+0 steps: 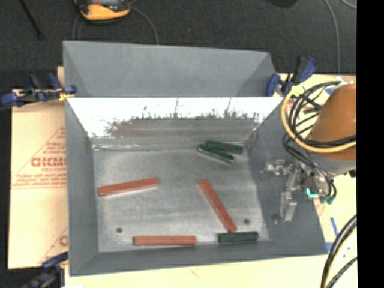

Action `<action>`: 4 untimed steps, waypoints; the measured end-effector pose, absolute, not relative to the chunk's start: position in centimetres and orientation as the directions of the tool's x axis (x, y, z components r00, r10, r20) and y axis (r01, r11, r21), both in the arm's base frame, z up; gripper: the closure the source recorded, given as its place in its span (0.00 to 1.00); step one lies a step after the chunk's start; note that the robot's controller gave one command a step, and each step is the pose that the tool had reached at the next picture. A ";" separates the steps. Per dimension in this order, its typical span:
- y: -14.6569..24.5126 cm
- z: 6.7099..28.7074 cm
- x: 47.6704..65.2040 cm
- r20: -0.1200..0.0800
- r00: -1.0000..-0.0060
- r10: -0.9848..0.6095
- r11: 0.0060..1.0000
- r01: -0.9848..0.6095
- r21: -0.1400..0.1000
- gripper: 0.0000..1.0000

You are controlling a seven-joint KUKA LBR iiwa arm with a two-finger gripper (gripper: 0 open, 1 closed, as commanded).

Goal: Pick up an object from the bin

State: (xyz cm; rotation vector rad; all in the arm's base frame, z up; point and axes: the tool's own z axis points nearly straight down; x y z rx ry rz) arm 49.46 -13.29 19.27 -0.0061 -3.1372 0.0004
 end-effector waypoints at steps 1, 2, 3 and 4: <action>-13.2 19.7 49.7 -0.003 -1.000 0.000 1.000 0.000 -0.002 0.00; -10.7 14.6 48.9 -0.006 -0.990 0.143 0.990 0.143 0.000 0.00; -6.7 14.3 48.7 -0.004 -0.989 0.147 0.989 0.147 0.002 0.00; -6.2 13.0 49.3 -0.003 -0.956 0.294 0.956 0.294 0.001 0.00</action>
Offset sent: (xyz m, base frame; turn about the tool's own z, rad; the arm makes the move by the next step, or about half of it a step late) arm -0.0192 0.0622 -0.1227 0.3449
